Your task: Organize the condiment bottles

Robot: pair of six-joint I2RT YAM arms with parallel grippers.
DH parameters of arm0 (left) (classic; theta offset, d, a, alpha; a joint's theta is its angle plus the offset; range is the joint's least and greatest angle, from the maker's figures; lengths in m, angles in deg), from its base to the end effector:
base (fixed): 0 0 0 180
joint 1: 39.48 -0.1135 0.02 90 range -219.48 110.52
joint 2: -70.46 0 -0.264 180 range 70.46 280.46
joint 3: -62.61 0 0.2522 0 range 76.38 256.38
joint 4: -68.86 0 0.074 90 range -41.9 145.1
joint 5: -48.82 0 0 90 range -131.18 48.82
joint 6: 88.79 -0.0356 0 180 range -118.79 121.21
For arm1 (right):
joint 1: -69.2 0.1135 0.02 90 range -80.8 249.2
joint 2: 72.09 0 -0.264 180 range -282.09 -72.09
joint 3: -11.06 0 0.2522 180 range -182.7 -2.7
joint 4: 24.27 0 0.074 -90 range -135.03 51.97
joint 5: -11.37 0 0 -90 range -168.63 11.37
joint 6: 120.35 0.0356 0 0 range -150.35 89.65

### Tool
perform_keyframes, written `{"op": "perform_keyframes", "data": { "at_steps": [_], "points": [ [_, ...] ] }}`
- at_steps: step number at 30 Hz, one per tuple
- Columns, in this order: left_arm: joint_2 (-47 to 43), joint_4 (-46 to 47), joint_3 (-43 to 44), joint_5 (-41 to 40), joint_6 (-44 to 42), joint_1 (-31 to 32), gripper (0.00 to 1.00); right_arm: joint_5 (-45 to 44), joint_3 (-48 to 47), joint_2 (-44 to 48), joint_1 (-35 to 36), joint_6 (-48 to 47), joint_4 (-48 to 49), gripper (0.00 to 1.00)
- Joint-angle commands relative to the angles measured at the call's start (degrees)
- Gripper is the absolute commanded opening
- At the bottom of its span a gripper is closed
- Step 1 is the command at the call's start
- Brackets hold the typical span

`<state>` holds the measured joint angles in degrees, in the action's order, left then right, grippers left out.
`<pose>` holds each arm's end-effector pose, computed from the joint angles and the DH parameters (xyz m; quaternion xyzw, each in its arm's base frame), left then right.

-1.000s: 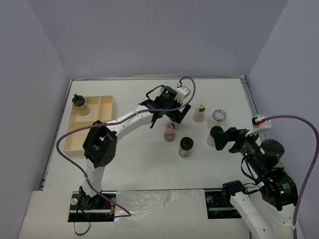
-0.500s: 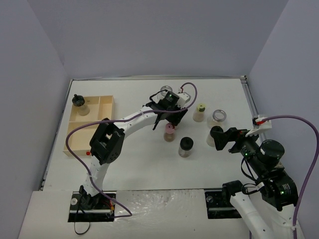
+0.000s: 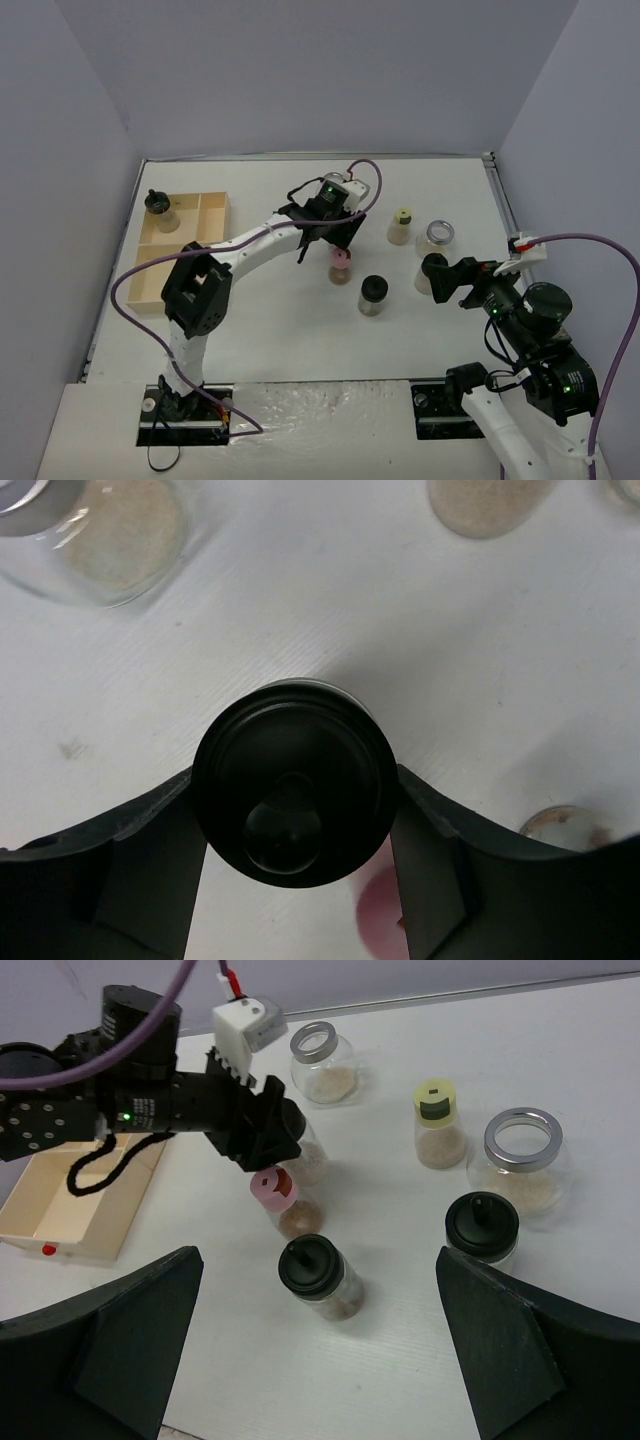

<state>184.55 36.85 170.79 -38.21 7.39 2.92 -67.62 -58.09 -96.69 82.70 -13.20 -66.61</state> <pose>0.3422 -0.3149 0.2612 0.2900 0.8502 -0.2017 0.3904 0.0651 0.0226 0.4045 -0.0471 0.6920 0.2537 0.6742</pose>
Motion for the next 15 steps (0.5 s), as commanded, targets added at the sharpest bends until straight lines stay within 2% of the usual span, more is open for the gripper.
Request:
{"op": "perform_keyframes", "data": {
  "at_steps": [1, 4, 8, 12, 15],
  "points": [
    [-16.05, 0.55, -0.72, -7.97, 4.11, -7.05, 0.0, 0.68, -1.27, -0.54, 0.24, 0.22, 3.11, 1.0],
    [-20.83, -0.1, -3.88, -9.68, 5.51, -11.92, 0.0, 0.68, -1.46, -0.62, 0.21, -0.01, 3.09, 1.0],
    [-28.04, -2.61, -7.02, -12.06, 5.7, -21.78, 0.0, 1.09, -1.99, -0.83, 0.21, -0.03, 3.09, 1.0],
    [-29.95, -3.29, -8.81, -10.74, 6.77, -32.36, 0.0, 1.29, -2.52, -0.89, 0.21, -0.37, 3.09, 1.0],
    [-28.31, -3.14, -8.58, -9.89, 8.82, -37.27, 0.0, 1.13, -2.28, -1.05, 0.13, -0.61, 3.09, 1.0]
  ]
}}
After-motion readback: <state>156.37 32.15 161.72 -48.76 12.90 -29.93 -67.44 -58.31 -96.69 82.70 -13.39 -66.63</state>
